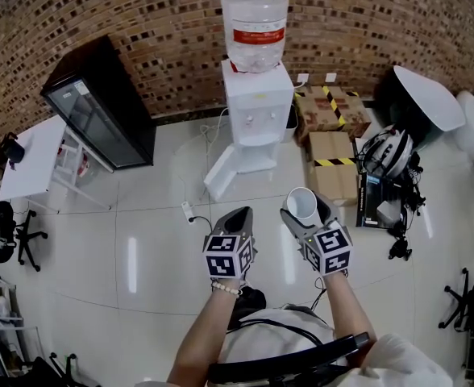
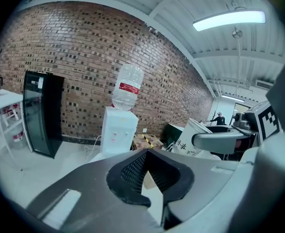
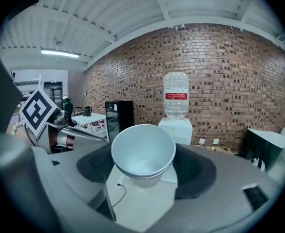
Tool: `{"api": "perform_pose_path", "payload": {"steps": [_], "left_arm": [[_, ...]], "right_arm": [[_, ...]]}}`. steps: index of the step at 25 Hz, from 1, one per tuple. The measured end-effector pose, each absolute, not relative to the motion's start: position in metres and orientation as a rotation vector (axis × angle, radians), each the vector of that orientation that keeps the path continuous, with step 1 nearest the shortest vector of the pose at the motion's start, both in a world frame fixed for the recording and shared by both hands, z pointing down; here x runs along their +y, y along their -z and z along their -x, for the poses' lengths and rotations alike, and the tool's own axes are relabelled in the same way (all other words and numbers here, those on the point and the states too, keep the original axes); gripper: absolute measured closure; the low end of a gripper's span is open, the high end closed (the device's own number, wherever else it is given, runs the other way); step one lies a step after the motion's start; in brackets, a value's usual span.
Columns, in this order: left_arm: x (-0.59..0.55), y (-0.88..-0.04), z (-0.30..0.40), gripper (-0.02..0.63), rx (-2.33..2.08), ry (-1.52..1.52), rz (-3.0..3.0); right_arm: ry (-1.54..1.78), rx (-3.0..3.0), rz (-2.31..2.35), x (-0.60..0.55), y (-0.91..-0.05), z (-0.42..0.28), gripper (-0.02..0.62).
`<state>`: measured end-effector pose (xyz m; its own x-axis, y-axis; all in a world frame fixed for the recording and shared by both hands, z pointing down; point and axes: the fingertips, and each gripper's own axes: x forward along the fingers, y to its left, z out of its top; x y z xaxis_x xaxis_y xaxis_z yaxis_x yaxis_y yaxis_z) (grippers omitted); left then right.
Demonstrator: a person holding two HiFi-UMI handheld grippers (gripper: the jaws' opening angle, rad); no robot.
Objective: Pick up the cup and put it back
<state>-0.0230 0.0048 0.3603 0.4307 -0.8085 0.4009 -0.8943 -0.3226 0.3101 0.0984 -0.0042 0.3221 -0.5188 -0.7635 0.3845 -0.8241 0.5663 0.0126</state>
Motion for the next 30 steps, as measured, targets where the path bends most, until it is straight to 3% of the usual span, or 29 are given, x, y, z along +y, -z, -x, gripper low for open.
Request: {"api": "perform_pose_path", "payload": {"steps": [17, 30], "left_arm": [[-0.049, -0.412, 0.066, 0.600, -1.417, -0.276, -2.153], [-0.176, -0.558, 0.065, 0.600, -1.417, -0.293, -2.169]], "right_arm": [[-0.253, -2.383, -1.293, -0.086, -0.396, -0.069, 0.222], [-0.262, -2.358, -1.292, -0.238, -0.585, -0.076, 0.222]]}}
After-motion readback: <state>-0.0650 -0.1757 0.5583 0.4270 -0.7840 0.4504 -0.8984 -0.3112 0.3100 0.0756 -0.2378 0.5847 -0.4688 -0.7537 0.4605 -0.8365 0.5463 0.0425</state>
